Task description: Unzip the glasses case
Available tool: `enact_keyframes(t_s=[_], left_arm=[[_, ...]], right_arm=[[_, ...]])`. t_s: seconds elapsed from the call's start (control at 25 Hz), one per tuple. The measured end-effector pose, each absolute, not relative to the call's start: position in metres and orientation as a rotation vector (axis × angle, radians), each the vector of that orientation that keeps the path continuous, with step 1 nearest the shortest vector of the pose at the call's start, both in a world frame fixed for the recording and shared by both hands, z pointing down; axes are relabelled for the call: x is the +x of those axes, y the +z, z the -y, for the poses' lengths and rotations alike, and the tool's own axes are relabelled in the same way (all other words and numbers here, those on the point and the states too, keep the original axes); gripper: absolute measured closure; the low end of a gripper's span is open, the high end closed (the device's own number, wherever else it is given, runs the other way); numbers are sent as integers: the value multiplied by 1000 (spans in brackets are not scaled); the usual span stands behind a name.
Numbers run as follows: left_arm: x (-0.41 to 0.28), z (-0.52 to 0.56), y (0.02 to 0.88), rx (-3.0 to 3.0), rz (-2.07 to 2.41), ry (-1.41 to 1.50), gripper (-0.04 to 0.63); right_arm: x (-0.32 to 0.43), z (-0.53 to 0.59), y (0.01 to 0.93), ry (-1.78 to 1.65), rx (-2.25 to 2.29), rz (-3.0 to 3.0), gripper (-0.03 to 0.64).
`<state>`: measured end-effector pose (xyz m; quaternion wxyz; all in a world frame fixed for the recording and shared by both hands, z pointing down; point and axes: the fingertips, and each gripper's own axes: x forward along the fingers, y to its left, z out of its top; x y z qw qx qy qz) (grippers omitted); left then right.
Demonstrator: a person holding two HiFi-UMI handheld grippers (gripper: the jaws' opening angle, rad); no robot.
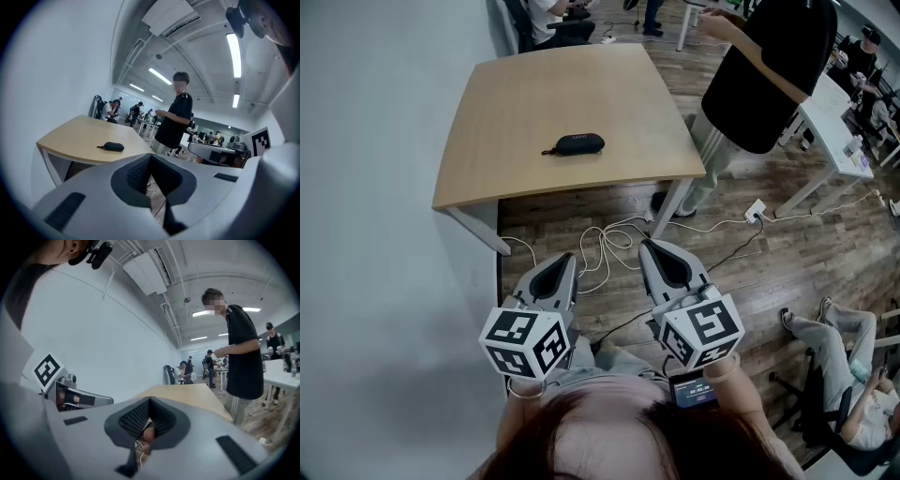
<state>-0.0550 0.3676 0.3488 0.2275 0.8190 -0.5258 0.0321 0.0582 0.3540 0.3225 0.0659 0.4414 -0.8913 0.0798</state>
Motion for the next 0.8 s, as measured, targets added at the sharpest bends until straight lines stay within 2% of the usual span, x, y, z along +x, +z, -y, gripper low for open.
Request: enact_keyframes(t_s=[0.48,0.8], left_arm=[[-44,-313,349,2245,1460,88,606],[-60,-248,358,2231,1452,93,606]], right_arm=[[74,-303,324,235,1299,2707,601],[65,-243,331,258,1294,2697,601]])
